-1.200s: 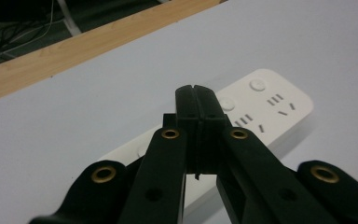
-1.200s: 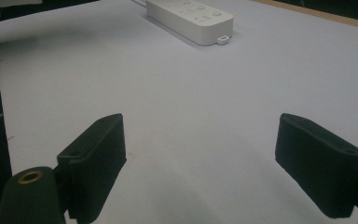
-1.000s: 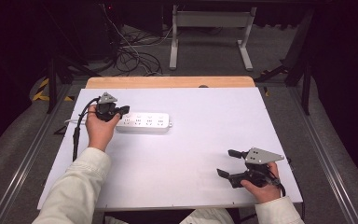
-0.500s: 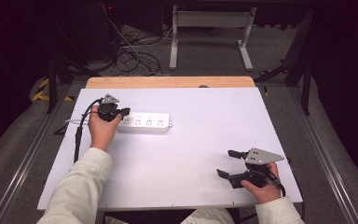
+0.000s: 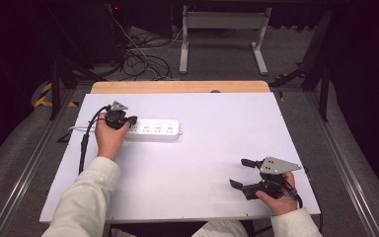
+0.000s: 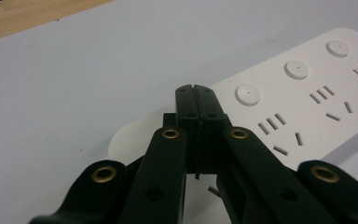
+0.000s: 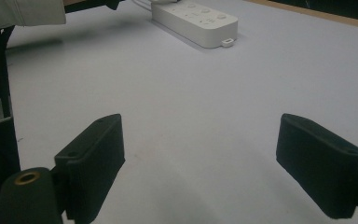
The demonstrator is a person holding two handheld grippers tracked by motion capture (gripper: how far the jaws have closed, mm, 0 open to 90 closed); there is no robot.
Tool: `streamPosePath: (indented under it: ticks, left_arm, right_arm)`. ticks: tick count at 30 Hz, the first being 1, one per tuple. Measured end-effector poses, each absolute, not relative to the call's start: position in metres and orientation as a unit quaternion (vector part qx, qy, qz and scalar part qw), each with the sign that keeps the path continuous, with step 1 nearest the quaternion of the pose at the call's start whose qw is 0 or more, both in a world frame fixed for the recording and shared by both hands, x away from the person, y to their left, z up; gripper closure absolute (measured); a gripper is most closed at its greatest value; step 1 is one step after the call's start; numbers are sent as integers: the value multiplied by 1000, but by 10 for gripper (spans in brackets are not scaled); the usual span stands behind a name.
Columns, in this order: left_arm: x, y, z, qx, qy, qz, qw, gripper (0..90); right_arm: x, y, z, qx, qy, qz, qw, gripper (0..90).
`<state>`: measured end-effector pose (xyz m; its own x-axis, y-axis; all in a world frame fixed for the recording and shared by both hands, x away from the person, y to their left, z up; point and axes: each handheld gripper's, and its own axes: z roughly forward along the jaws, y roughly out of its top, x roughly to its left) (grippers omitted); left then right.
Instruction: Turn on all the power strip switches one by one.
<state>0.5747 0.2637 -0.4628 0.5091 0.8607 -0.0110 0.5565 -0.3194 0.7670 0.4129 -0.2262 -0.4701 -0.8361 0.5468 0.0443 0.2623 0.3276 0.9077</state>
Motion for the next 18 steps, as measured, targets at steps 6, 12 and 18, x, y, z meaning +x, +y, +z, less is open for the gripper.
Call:
streamPosePath:
  ticks: [6,12,18]
  left_arm:
    - [574,262,-463,786,452,209,366,898]
    - [574,262,-464,788,447,211,367,898]
    - [574,260,-465,788,447,217,365,899]
  right_arm:
    - [413,-226,-470,251,803,522,135,159]
    - [412,-227,-470,250,802,526,131,159]
    - [412,-227,-470,249,802,527,130,159]
